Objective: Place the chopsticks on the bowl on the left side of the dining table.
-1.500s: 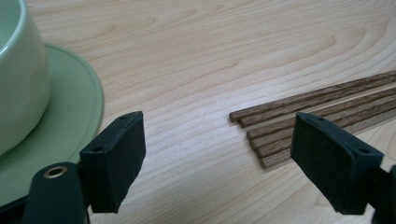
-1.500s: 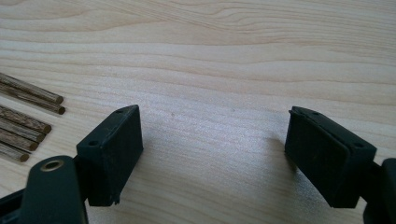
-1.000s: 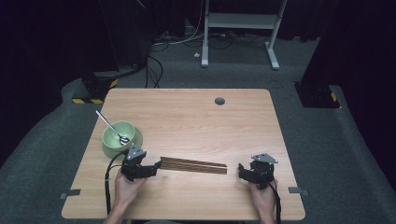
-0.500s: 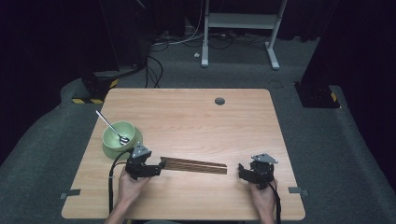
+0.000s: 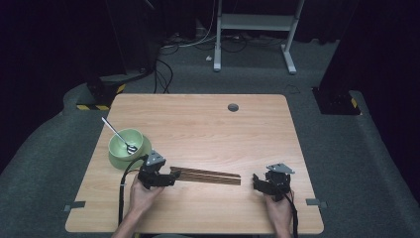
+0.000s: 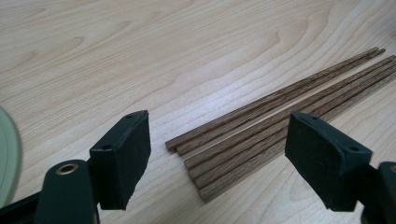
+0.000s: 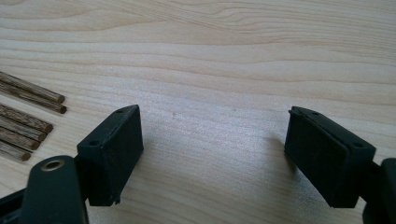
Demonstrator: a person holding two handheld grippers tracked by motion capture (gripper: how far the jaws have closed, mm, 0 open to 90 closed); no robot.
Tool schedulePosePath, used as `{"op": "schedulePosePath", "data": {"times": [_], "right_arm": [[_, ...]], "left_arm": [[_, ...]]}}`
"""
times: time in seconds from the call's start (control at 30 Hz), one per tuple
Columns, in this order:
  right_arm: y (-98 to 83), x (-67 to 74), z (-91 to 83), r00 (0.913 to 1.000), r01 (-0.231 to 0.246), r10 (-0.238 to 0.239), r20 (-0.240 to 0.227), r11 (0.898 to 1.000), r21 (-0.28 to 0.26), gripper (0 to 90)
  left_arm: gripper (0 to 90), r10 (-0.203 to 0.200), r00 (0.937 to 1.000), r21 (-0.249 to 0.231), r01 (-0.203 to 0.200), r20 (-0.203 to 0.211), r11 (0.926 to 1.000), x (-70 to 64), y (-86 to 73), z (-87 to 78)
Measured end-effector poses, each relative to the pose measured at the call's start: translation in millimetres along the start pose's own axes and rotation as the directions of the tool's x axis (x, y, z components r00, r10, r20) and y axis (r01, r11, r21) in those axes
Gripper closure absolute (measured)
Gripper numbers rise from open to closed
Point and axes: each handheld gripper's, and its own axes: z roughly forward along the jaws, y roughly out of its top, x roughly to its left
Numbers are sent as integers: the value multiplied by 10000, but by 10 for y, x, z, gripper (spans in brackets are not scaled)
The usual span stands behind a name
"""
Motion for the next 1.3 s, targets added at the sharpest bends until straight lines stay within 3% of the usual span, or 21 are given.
{"op": "schedulePosePath", "data": {"times": [0.1,0.23,0.7,1.3], "right_arm": [[-1,2,-1,10000,-8,8,-5,10000,4,188],[-2,2,-2,10000,1,-1,-10,10000,1,188],[-2,1,-2,10000,10,-10,-15,10000,1,188],[-2,1,-1,10000,10,-10,-17,10000,-1,188]], "left_arm": [[230,84,9999,29,-85,87,10000,-20,11,32],[235,553,9985,405,-554,50,9976,-80,28,87],[238,553,9980,42,-555,298,9985,-160,208,152],[288,954,9911,477,-1001,927,9938,-272,334,392]]}}
